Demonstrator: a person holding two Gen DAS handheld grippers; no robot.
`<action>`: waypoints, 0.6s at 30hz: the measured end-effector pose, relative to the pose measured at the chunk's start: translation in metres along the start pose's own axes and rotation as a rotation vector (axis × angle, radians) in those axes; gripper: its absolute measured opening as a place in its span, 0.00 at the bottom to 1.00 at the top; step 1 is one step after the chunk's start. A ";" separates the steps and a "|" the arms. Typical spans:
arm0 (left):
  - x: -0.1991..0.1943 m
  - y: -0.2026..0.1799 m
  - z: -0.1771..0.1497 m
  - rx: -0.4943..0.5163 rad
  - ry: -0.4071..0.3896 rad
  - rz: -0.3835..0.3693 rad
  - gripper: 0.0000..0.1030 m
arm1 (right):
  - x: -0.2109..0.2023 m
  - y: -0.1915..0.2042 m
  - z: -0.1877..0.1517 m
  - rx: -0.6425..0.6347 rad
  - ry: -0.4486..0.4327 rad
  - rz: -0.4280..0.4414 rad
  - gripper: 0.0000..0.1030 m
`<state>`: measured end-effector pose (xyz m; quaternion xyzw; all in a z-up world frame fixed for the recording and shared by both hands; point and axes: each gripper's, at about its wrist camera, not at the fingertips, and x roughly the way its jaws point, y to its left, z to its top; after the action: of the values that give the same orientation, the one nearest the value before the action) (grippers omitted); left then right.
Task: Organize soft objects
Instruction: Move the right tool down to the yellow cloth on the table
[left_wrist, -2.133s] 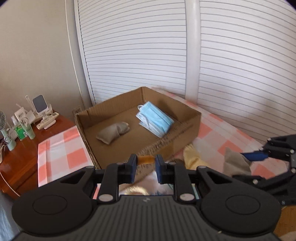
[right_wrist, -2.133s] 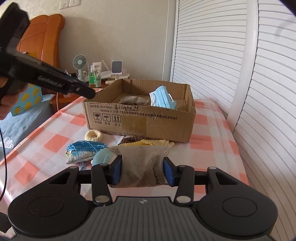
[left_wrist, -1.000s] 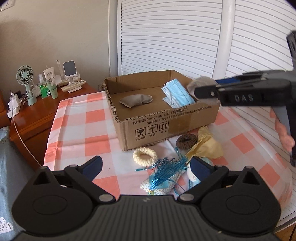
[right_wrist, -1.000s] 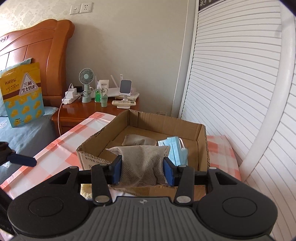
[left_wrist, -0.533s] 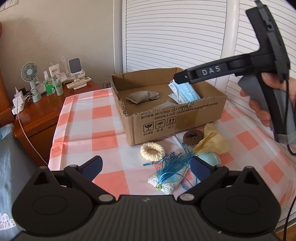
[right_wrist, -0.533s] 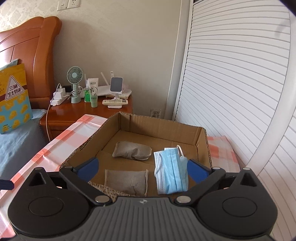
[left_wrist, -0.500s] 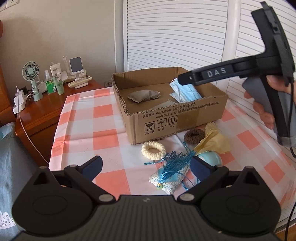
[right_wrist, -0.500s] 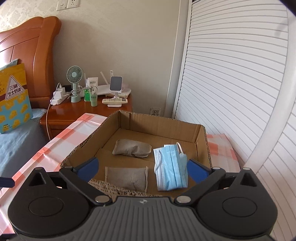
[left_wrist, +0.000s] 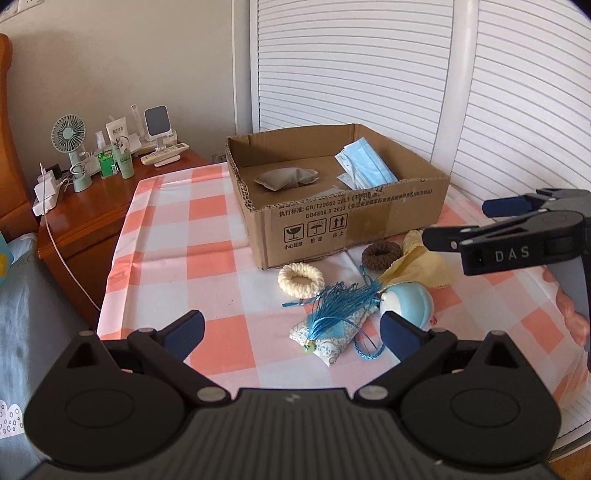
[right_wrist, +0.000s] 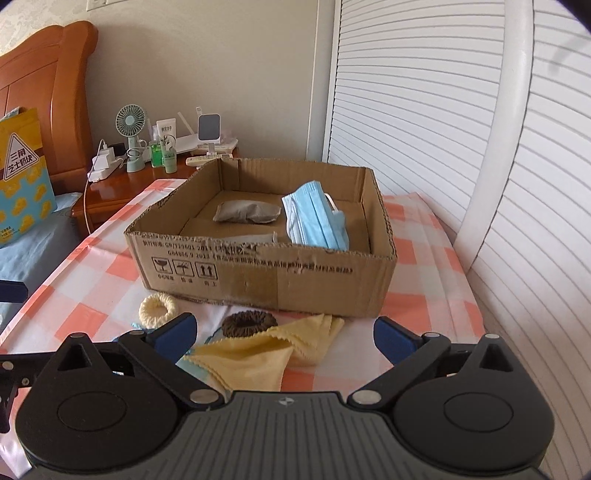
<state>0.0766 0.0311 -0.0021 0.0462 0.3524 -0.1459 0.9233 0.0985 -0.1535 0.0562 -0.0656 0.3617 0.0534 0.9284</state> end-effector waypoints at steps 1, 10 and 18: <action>-0.001 -0.001 -0.001 0.002 0.002 0.000 0.98 | -0.002 0.000 -0.005 0.002 0.006 0.000 1.00; -0.004 -0.005 -0.007 0.006 0.014 -0.009 0.98 | -0.001 0.000 -0.026 0.016 0.044 -0.021 1.00; 0.002 -0.003 -0.010 0.009 0.026 -0.032 0.98 | 0.028 -0.005 -0.004 0.023 0.041 -0.026 1.00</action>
<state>0.0705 0.0293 -0.0110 0.0468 0.3643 -0.1615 0.9160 0.1173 -0.1573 0.0350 -0.0608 0.3804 0.0356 0.9221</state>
